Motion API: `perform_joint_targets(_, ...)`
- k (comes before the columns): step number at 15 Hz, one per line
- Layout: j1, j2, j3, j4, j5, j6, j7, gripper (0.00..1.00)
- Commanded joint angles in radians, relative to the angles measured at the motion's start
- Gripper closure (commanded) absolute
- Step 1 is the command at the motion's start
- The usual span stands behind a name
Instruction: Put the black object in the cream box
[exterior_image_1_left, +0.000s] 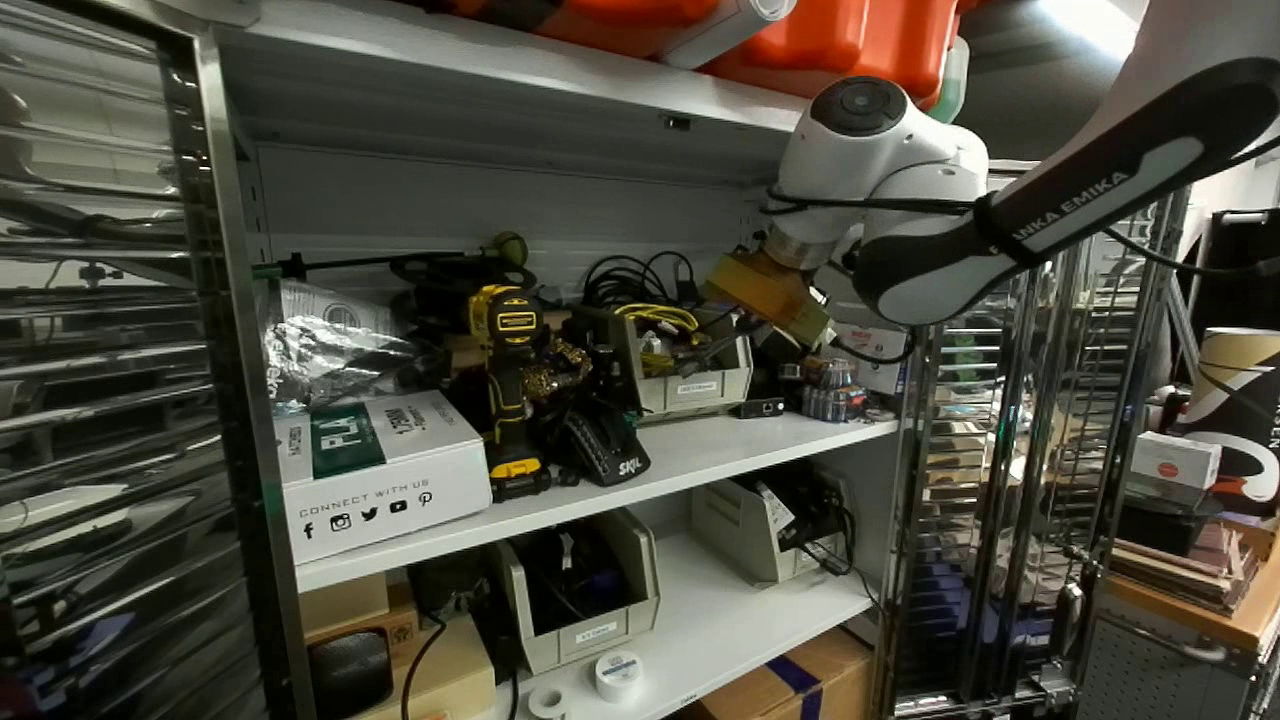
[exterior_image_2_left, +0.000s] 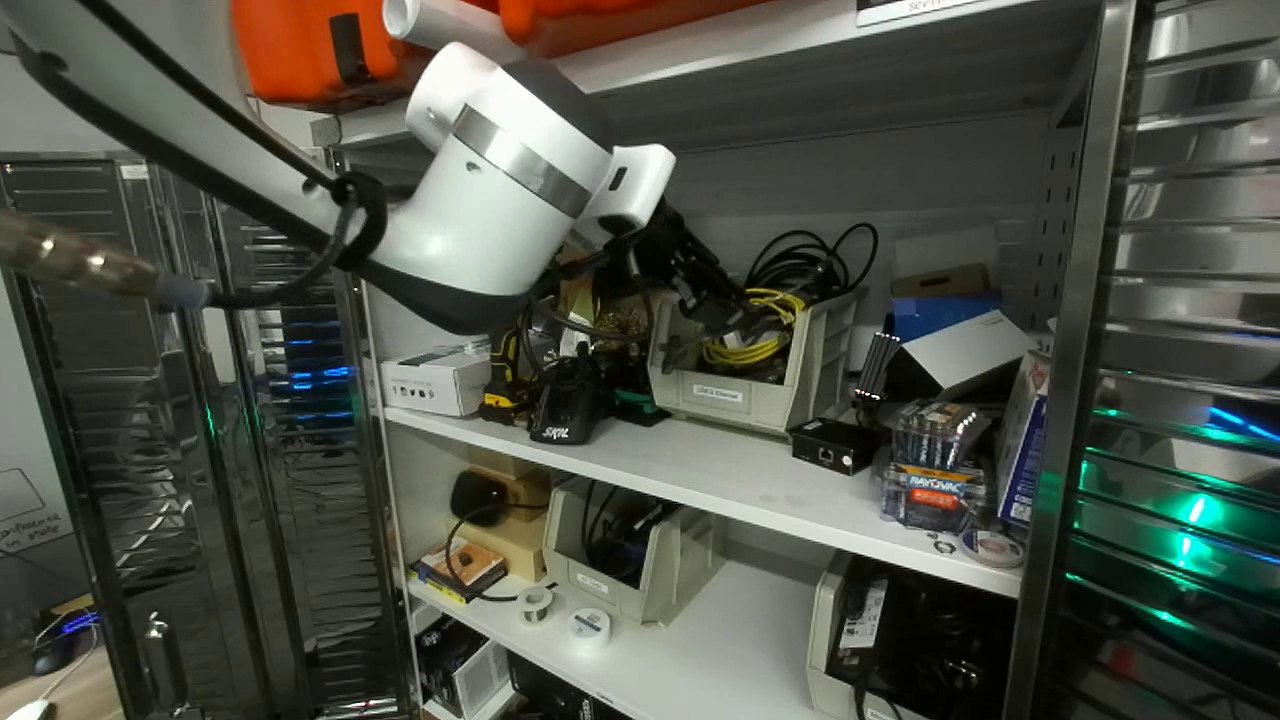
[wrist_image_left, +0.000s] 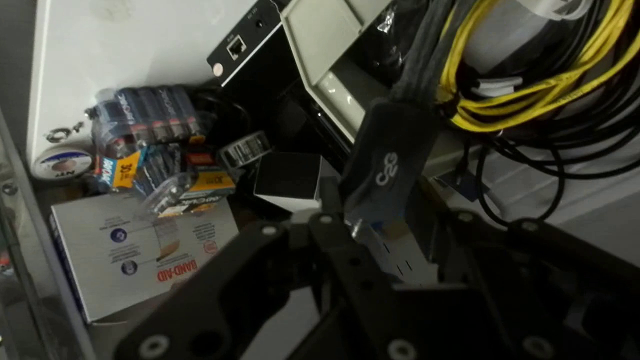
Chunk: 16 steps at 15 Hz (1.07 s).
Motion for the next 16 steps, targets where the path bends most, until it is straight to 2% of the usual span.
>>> perform_joint_targets(1,0.018,-0.004,-0.001,0.022,-0.235,-0.018,0.201,0.86)
perform_joint_targets(5,0.039,0.045,0.017,0.082,-0.437,-0.071,0.366,0.86)
perform_joint_targets(8,0.063,0.087,0.029,0.145,-0.561,-0.138,0.442,0.86)
perform_joint_targets(14,0.093,0.217,0.031,0.279,-0.646,-0.247,0.411,0.87)
perform_joint_targets(15,0.037,0.243,0.097,0.301,-0.65,-0.269,0.383,0.87)
perform_joint_targets(16,0.033,0.267,0.104,0.323,-0.668,-0.267,0.37,0.87)
